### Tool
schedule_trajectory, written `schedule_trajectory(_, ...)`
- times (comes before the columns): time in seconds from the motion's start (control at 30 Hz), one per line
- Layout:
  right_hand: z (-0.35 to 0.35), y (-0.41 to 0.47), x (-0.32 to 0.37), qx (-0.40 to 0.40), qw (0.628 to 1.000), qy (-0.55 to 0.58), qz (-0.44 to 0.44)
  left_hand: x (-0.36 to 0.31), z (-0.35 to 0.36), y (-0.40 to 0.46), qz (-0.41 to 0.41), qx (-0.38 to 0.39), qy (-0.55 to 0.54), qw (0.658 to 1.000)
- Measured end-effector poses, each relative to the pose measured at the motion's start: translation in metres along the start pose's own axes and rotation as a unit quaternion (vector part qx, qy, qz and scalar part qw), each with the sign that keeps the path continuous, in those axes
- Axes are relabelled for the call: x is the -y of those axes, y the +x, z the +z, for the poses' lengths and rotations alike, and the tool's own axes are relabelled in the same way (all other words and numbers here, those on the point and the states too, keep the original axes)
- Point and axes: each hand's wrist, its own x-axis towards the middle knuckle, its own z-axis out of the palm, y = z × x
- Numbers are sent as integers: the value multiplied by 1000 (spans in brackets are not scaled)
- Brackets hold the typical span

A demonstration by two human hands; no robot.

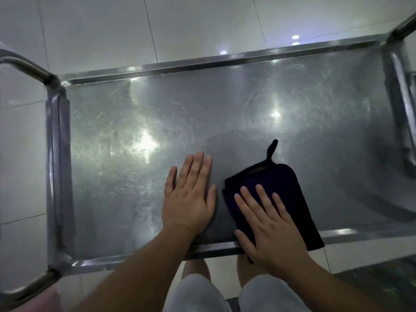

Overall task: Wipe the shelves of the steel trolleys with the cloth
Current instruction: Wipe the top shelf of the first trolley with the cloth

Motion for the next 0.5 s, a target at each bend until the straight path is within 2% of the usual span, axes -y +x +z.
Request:
schedule_trajectory(0.1, -5, -11, 5, 25, 1000, -2, -7, 0, 0, 0, 0, -6, -5, 1000)
schedule_trajectory(0.3, -26, -11, -14, 18, 999, 27, 4, -2, -5, 0, -10, 3, -23, 1000)
schedule_trajectory(0.5, -20, -19, -16, 50, 999, -13, -17, -3, -11, 1, -10, 39, -33, 999)
